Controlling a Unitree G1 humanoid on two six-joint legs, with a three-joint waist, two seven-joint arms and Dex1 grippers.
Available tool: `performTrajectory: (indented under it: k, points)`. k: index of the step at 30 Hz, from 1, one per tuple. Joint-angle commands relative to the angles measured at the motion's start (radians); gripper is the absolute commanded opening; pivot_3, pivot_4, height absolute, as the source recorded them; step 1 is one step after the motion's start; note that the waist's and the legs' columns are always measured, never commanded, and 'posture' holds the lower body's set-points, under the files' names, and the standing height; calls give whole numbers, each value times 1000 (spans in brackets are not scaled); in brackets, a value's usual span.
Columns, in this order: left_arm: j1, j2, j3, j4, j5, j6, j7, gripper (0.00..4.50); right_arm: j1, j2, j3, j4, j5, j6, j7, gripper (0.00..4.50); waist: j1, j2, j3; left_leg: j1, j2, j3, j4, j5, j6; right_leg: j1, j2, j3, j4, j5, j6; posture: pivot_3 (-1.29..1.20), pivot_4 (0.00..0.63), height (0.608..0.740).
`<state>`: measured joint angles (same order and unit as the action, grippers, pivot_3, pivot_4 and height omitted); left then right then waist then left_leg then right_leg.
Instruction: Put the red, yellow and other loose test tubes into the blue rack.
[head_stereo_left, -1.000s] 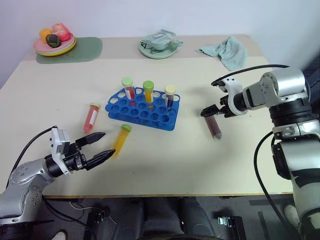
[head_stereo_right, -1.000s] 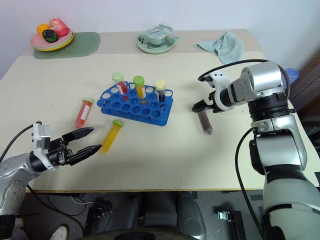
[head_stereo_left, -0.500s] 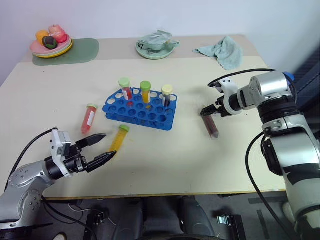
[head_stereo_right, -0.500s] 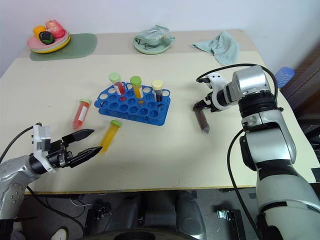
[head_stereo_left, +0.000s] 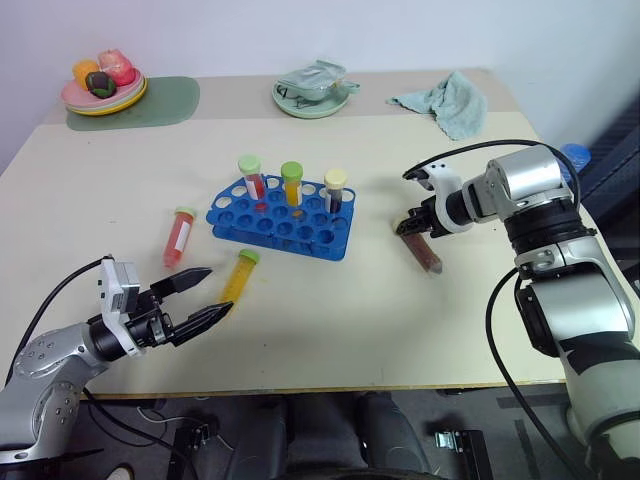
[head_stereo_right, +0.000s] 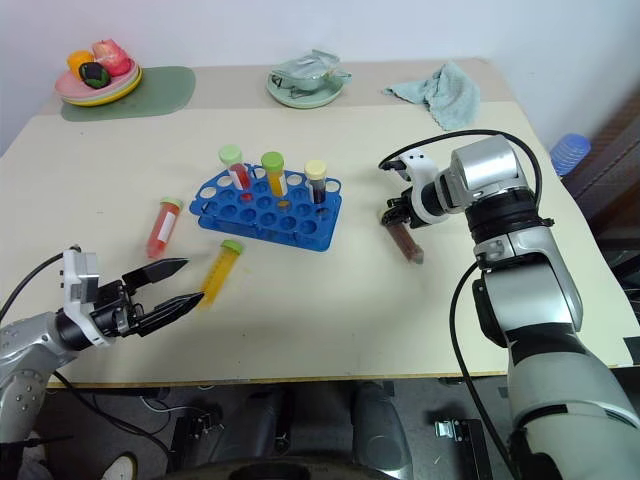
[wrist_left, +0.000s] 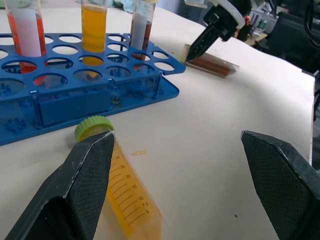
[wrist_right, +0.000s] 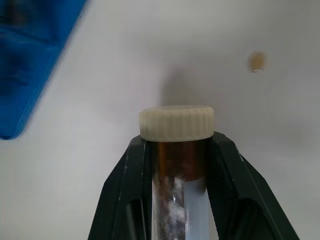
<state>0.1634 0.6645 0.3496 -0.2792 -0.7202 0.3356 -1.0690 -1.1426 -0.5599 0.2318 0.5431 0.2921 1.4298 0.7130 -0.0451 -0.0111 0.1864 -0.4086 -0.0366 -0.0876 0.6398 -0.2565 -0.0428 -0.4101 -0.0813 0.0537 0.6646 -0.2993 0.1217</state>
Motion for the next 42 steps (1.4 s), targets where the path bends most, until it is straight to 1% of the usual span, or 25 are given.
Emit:
performTrajectory:
  k: [1,4,8,11,16,20,25,31,34,37,40,42]
  points:
    - [-10,11,21,-22,-16,-1,0,4145,16,-3,-71,-134,42,38,-7,929,1,0,0,0,0,0,0,0,0,0,0,0,0,0,0,0,150,740]
    - [-24,12,15,-13,-15,2,-3,4145,46,-8,-87,-195,70,60,-1,929,2,0,0,0,0,0,0,0,0,0,0,0,0,0,0,0,150,740]
    - [-33,11,12,-9,-13,2,-6,4145,76,-20,-106,-257,116,26,37,929,2,0,0,0,0,0,1,0,0,0,-1,0,0,0,0,0,150,740]
    - [-34,10,11,-8,-11,1,-7,4145,90,-16,-129,-291,129,17,27,929,0,0,0,0,0,0,1,0,0,0,0,0,0,0,0,0,150,740]
    - [-36,7,8,-10,-11,3,-5,4145,156,-10,-144,-375,154,20,17,929,2,0,0,0,0,0,1,0,0,0,0,0,0,0,0,0,150,740]
    - [-38,8,8,-8,-9,2,-5,4145,158,-5,-168,-391,177,42,15,929,1,0,0,0,0,0,1,0,0,0,0,0,0,0,0,0,150,740]
    - [-38,6,8,-11,-9,2,-2,4145,133,38,-288,-421,248,30,17,929,1,0,0,0,0,0,1,0,0,0,0,0,0,0,0,0,150,740]
    - [-31,0,6,-17,-9,0,2,4145,172,119,-398,-506,327,2,-6,929,2,0,0,0,1,0,1,0,0,1,0,0,0,0,0,0,150,740]
    - [-33,-1,6,-15,-9,-1,3,4145,197,176,-465,-533,381,-60,-2,929,2,0,0,0,1,0,1,0,0,1,0,0,0,0,0,0,150,740]
    - [-32,-4,8,-15,-9,-3,6,4145,228,271,-557,-562,454,-196,5,929,1,0,0,0,1,0,1,0,0,1,0,0,0,0,0,0,150,740]
    - [-28,-10,6,-20,-8,-5,13,4145,290,354,-579,-621,469,-378,1,929,1,0,0,0,1,0,1,0,0,0,0,0,0,0,0,0,150,740]
    - [-22,-18,4,-28,-8,-5,20,4145,355,413,-541,-656,413,-559,-4,929,1,0,0,0,1,-1,1,0,0,0,0,0,0,0,0,0,150,740]
